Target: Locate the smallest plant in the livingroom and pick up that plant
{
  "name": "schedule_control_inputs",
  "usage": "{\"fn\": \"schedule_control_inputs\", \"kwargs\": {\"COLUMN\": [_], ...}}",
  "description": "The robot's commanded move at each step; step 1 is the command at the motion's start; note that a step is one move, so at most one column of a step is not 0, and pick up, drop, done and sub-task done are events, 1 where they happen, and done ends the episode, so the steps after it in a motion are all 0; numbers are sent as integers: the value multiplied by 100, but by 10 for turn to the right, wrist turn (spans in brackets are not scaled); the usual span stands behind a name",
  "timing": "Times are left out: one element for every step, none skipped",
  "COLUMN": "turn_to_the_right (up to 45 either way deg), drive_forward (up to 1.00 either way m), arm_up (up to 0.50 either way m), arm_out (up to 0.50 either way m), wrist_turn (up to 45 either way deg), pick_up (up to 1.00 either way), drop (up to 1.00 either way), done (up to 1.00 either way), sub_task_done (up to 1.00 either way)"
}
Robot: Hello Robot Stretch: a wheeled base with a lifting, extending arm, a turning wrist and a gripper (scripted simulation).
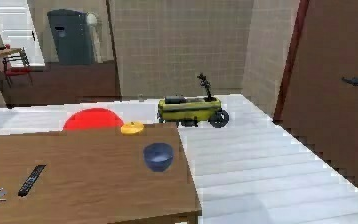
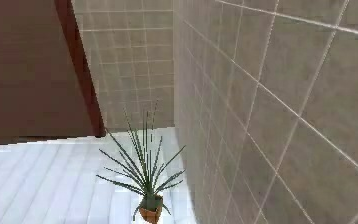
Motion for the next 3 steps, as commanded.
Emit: {"fn": "schedule_control_inputs", "kwargs": {"turn_to_the_right": [-450,-210,0], "drive_forward": [0,0,10], "arm_up": [0,0,0], "arm_out": [0,0,0], "wrist_turn": [0,0,0], "pick_up": [0,0,0], "drop": [0,0,0], "done": [0,0,0], "sub_task_done": [0,0,0]}}
